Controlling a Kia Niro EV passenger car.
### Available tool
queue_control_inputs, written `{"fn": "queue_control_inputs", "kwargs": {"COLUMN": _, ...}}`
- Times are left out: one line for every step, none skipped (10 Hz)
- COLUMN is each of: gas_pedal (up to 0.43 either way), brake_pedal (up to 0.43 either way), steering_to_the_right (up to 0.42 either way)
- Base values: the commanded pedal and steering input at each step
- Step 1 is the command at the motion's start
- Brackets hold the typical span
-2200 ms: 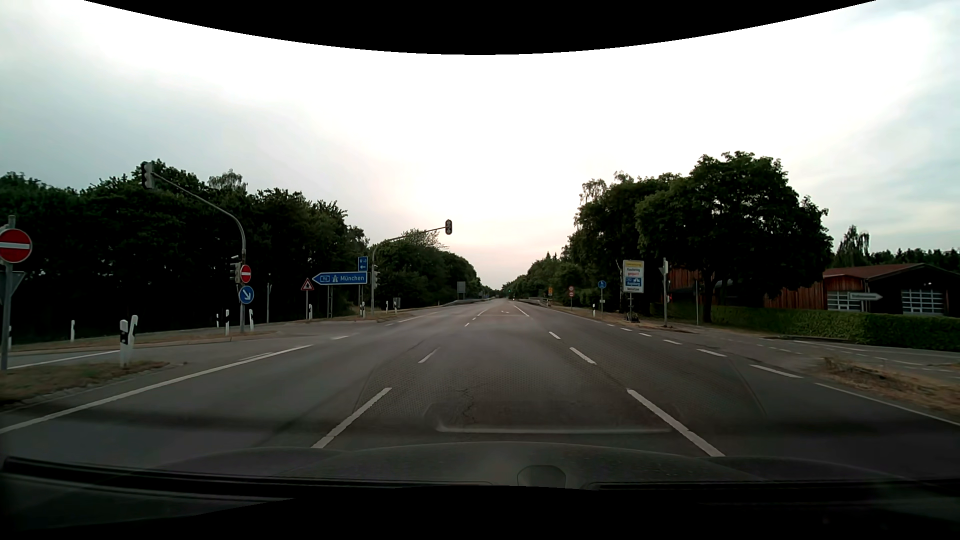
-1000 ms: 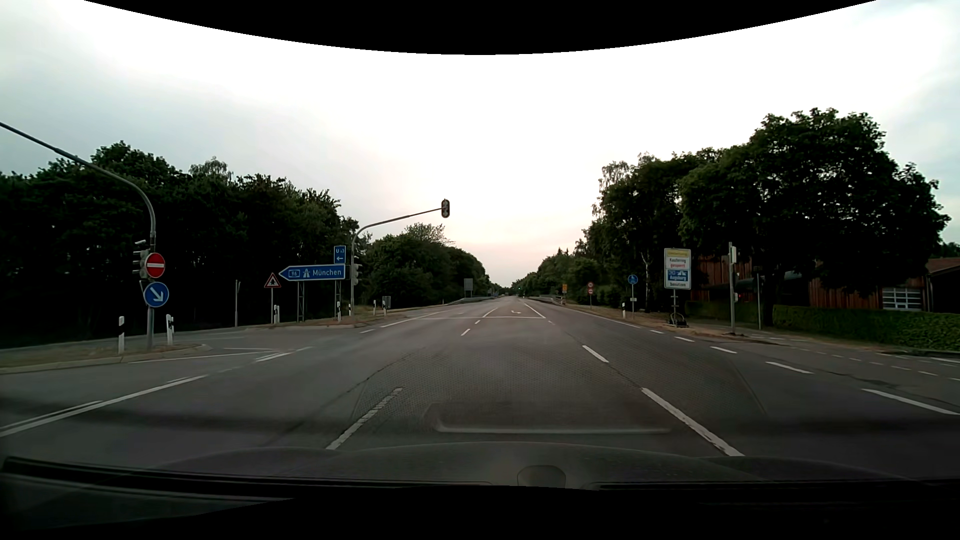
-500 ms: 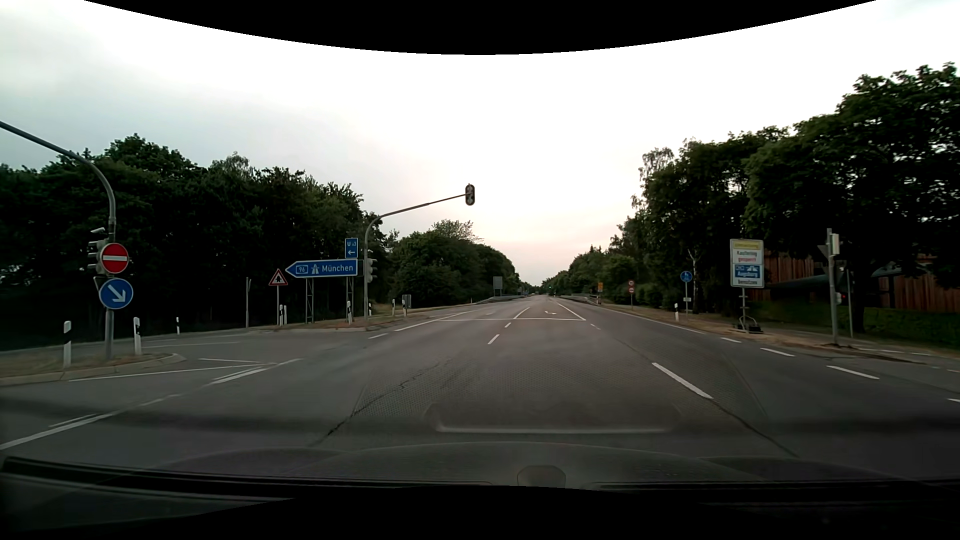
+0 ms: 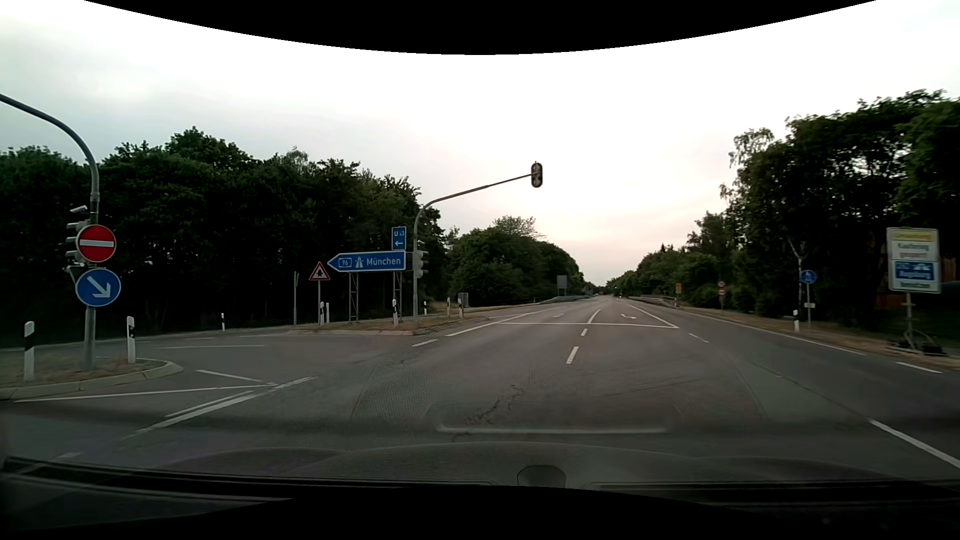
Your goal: Follow the waypoints while adhering to traffic rules and regulations
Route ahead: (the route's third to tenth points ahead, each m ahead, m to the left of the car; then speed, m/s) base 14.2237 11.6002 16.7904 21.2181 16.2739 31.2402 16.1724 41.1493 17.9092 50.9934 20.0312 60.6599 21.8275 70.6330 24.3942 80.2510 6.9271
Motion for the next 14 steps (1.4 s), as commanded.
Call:
{"fn": "queue_control_inputs", "kwargs": {"gas_pedal": 0.098, "brake_pedal": 0.006, "steering_to_the_right": -0.221}}
{"fn": "queue_control_inputs", "kwargs": {"gas_pedal": 0.098, "brake_pedal": 0.006, "steering_to_the_right": -0.228}}
{"fn": "queue_control_inputs", "kwargs": {"gas_pedal": 0.098, "brake_pedal": 0.006, "steering_to_the_right": -0.236}}
{"fn": "queue_control_inputs", "kwargs": {"gas_pedal": 0.098, "brake_pedal": 0.006, "steering_to_the_right": -0.244}}
{"fn": "queue_control_inputs", "kwargs": {"gas_pedal": 0.098, "brake_pedal": 0.006, "steering_to_the_right": -0.254}}
{"fn": "queue_control_inputs", "kwargs": {"gas_pedal": 0.098, "brake_pedal": 0.006, "steering_to_the_right": -0.261}}
{"fn": "queue_control_inputs", "kwargs": {"gas_pedal": 0.098, "brake_pedal": 0.006, "steering_to_the_right": -0.267}}
{"fn": "queue_control_inputs", "kwargs": {"gas_pedal": 0.098, "brake_pedal": 0.006, "steering_to_the_right": -0.272}}
{"fn": "queue_control_inputs", "kwargs": {"gas_pedal": 0.098, "brake_pedal": 0.006, "steering_to_the_right": -0.276}}
{"fn": "queue_control_inputs", "kwargs": {"gas_pedal": 0.098, "brake_pedal": 0.006, "steering_to_the_right": -0.281}}
{"fn": "queue_control_inputs", "kwargs": {"gas_pedal": 0.098, "brake_pedal": 0.006, "steering_to_the_right": -0.286}}
{"fn": "queue_control_inputs", "kwargs": {"gas_pedal": 0.110, "brake_pedal": 0.006, "steering_to_the_right": -0.291}}
{"fn": "queue_control_inputs", "kwargs": {"gas_pedal": 0.110, "brake_pedal": 0.006, "steering_to_the_right": -0.297}}
{"fn": "queue_control_inputs", "kwargs": {"gas_pedal": 0.110, "brake_pedal": 0.006, "steering_to_the_right": -0.303}}
